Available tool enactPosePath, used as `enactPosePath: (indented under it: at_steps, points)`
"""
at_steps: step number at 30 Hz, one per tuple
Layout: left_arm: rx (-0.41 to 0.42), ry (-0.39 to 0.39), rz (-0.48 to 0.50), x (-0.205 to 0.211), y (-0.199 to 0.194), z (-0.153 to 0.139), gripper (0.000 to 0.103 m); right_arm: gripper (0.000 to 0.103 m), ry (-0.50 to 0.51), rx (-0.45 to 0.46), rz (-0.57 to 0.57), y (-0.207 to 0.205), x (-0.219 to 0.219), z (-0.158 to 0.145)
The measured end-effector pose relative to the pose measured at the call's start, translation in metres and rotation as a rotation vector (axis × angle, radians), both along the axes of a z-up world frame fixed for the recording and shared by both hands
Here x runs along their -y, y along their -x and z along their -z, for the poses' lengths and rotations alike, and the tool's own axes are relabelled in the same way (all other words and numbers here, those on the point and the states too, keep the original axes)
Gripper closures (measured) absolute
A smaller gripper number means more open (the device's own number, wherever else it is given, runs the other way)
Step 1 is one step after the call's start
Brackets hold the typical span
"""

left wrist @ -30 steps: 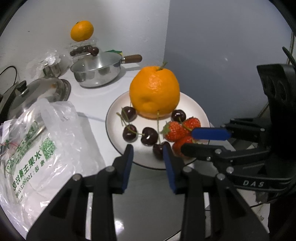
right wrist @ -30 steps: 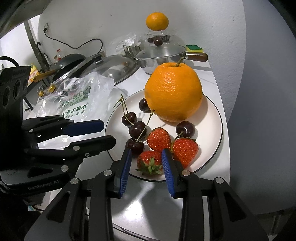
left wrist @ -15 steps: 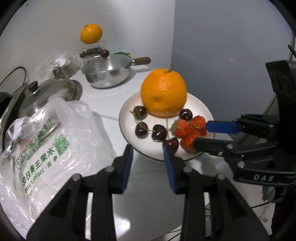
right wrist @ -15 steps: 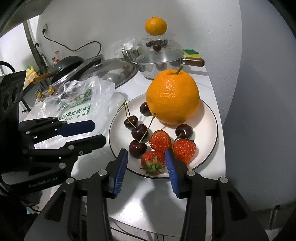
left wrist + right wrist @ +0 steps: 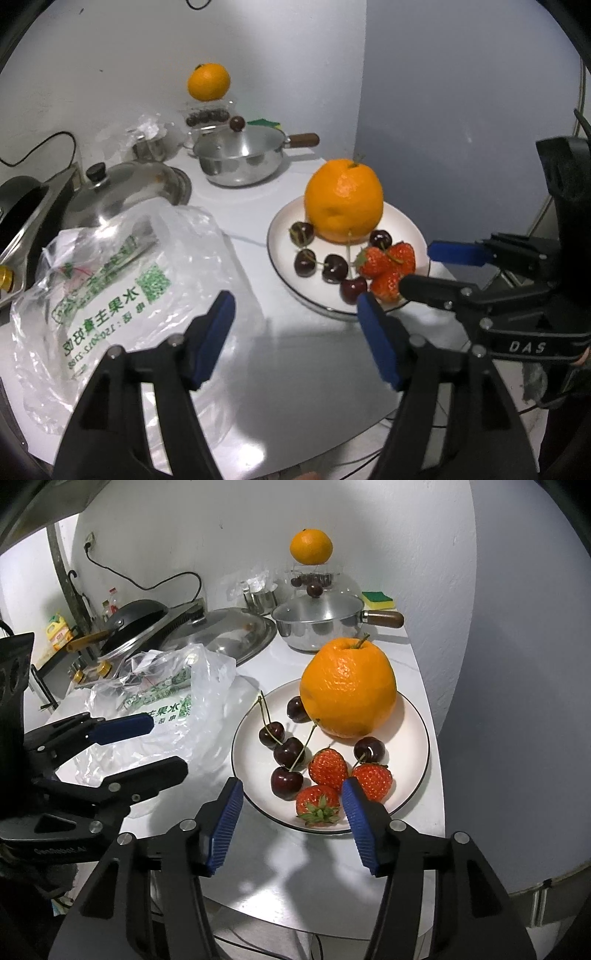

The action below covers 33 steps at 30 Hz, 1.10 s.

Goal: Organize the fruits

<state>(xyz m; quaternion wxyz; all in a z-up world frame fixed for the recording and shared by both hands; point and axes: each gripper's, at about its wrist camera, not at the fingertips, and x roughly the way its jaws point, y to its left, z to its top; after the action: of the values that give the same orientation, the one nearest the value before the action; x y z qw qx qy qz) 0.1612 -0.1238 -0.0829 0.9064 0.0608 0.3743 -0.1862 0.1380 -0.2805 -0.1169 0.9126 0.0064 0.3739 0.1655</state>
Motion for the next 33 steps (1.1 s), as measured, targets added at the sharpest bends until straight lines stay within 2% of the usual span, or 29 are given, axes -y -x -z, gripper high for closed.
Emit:
enactPosePath:
  at_steps: [6,11,20,27,33]
  points:
    - [0.025,0.009,-0.027,-0.016,0.010,-0.009,0.032,0.031,0.018,0.031,0.015,0.006,-0.009,-0.008]
    - [0.036,0.018,-0.069,-0.034,0.018,-0.017,0.029,0.031,0.027,0.055,0.029,0.013,-0.017,-0.016]
    - [0.077,0.032,-0.136,-0.066,0.039,-0.034,0.028,0.031,0.066,0.124,0.088,0.036,-0.028,-0.043]
    - [0.108,0.051,-0.173,-0.085,0.060,-0.050,0.028,0.031,0.089,0.187,0.075,0.057,-0.043,-0.064]
    - [0.167,0.071,-0.201,-0.103,0.081,-0.065,0.026,0.031,0.099,0.246,0.075,0.079,-0.055,-0.081]
